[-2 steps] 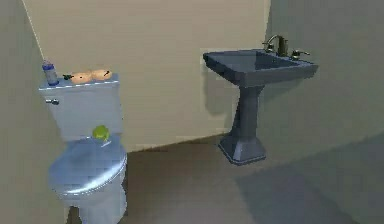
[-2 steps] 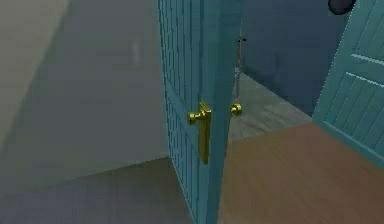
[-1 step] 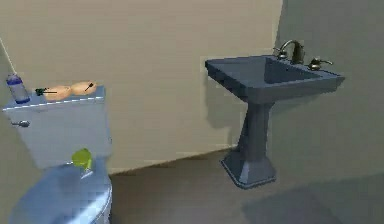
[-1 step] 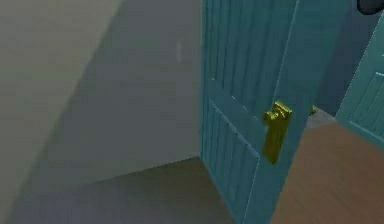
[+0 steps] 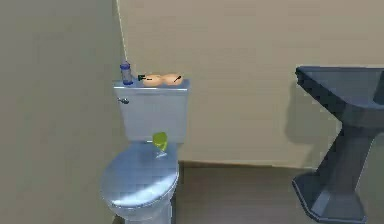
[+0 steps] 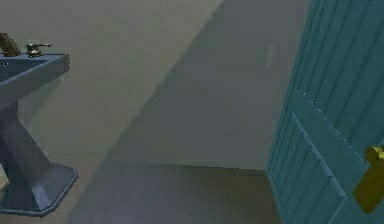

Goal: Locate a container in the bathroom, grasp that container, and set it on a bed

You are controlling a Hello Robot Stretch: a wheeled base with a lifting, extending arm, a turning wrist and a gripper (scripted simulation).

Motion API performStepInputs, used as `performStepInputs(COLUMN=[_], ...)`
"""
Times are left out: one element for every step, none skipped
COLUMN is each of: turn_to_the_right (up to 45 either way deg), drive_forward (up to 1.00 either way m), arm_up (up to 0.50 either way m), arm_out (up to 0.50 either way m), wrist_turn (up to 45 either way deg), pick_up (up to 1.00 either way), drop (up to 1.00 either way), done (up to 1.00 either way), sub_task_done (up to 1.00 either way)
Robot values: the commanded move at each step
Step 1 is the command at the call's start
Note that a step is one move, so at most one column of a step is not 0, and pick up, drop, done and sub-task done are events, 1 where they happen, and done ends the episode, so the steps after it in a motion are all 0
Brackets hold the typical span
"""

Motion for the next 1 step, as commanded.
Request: performStepInputs(turn_to_the_right=[0.0], drive_forward=[0.3], arm_up=[0.0], arm_out=[0.0], wrist_turn=[0.0], pick_up=[0.0], drop=[0.0], done=[0.0], sub_task_done=[0.0])
